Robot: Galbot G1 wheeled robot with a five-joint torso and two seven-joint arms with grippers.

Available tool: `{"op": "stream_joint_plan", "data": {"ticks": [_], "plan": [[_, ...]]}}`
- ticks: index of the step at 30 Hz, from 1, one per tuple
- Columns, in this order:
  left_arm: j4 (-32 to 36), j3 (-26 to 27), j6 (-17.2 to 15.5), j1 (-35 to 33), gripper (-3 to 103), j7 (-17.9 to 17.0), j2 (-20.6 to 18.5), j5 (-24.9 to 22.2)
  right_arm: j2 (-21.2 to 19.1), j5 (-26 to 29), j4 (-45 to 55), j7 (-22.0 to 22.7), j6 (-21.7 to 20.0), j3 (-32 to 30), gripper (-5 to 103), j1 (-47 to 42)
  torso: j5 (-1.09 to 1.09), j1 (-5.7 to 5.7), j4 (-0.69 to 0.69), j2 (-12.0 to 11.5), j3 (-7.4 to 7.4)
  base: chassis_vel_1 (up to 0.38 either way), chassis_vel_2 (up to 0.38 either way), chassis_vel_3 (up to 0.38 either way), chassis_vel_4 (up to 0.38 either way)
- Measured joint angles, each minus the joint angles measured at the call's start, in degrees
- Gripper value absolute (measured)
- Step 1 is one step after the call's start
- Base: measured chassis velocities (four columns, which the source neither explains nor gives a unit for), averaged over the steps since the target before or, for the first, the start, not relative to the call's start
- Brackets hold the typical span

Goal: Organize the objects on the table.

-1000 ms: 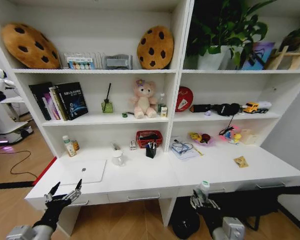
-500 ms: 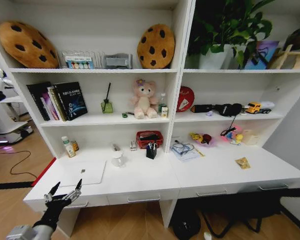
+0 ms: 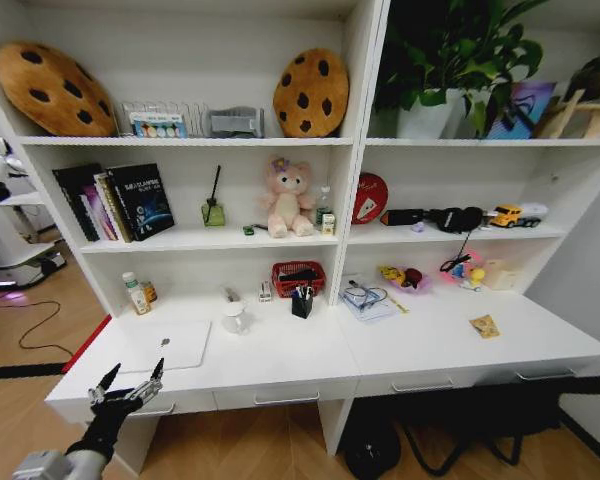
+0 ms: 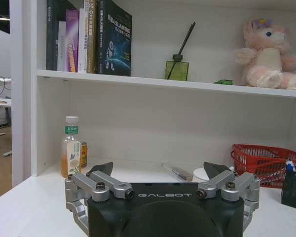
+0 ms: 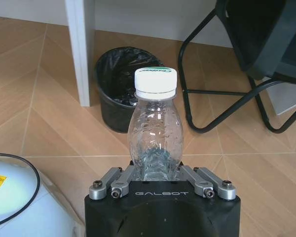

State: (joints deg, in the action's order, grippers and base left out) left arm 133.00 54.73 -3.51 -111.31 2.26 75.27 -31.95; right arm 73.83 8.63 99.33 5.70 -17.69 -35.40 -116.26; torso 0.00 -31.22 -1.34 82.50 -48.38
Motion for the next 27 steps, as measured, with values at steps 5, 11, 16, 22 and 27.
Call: {"op": "stream_joint_plan", "data": {"ticks": [5, 11, 16, 22, 27], "plan": [[0.0, 0.0, 0.0, 0.0, 100, 0.0, 0.0, 0.0, 0.3, 0.0, 0.0, -0.2, 0.7, -0.1, 25, 0.1, 0.02, -0.01, -0.01, 0.0, 0.00, -0.152, -0.153, 0.139, 0.151], [0.0, 0.0, 0.0, 0.0, 100, 0.0, 0.0, 0.0, 0.7, -0.6, 0.1, -0.8, 2.6, -0.1, 25, -0.1, 0.02, 0.00, 0.00, 0.0, 0.00, -0.191, -0.178, 0.191, 0.186], [0.0, 0.0, 0.0, 0.0, 100, 0.0, 0.0, 0.0, 0.6, -4.8, -0.6, -5.6, 7.7, 0.1, 25, 0.1, 0.03, -0.01, -0.01, 0.0, -0.01, -0.153, -0.157, 0.143, 0.158], [0.0, 0.0, 0.0, 0.0, 100, 0.0, 0.0, 0.0, 0.5, -6.4, -1.1, -8.2, 9.6, 0.2, 25, 0.7, 0.00, -0.01, -0.01, 0.0, 0.00, -0.072, -0.076, 0.058, 0.064], [0.0, 0.0, 0.0, 0.0, 100, 0.0, 0.0, 0.0, 0.7, -6.4, -2.4, -9.1, 10.5, 0.4, 25, 1.4, 0.00, 0.00, -0.01, 0.0, 0.00, -0.021, -0.035, 0.026, 0.029]]}}
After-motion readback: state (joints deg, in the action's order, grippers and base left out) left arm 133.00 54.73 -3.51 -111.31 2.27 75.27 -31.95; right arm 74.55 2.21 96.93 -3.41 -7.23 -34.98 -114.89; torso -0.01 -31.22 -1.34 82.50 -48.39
